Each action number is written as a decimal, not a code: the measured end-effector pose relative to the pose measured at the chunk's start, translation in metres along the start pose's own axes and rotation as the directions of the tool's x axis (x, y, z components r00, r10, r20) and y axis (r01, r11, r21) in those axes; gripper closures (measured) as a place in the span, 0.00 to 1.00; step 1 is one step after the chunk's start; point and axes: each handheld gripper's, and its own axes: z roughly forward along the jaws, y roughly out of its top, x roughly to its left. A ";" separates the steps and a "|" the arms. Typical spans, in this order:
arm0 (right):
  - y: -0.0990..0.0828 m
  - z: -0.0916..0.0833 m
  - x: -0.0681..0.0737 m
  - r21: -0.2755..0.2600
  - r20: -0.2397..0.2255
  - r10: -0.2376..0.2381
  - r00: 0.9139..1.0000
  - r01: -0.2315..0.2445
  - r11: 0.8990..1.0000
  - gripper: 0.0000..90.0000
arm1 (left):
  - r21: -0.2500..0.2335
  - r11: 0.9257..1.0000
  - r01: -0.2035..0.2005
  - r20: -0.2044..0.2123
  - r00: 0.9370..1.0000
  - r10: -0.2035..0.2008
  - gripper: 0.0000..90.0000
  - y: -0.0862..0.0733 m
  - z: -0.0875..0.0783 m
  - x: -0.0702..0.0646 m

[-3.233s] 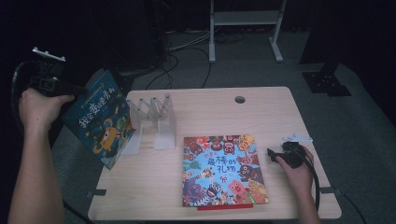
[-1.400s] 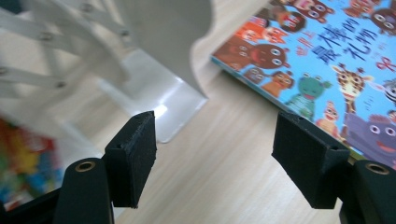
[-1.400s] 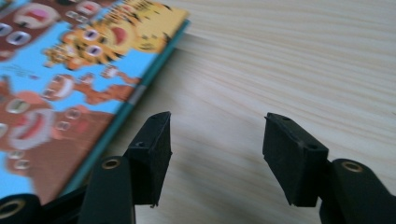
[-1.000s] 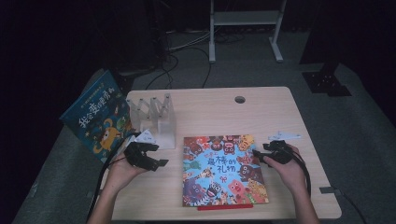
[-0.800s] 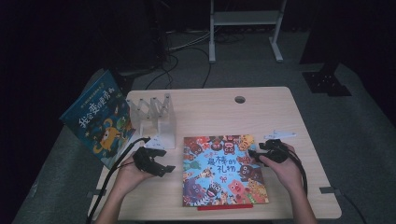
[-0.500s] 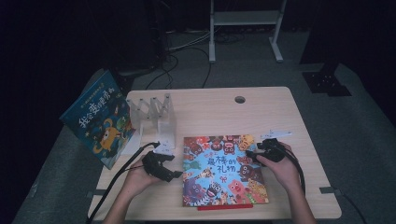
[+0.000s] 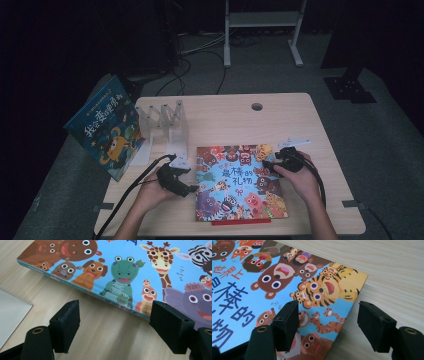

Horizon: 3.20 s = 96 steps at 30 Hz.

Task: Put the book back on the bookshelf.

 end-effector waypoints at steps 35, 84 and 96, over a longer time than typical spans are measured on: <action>0.030 0.032 -0.010 0.038 -0.086 0.013 0.996 -0.010 0.999 0.33 | -0.079 0.995 0.062 -0.019 0.998 -0.063 0.16 0.000 0.005 -0.013; 0.008 -0.008 0.012 -0.021 -0.119 -0.150 0.982 0.148 0.989 0.40 | -0.082 0.986 0.146 0.028 0.989 -0.144 0.10 -0.007 0.011 -0.002; -0.042 -0.048 0.003 -0.040 -0.105 -0.165 0.981 0.162 0.986 0.39 | -0.081 0.983 0.165 0.040 0.986 -0.162 0.10 -0.007 0.011 -0.001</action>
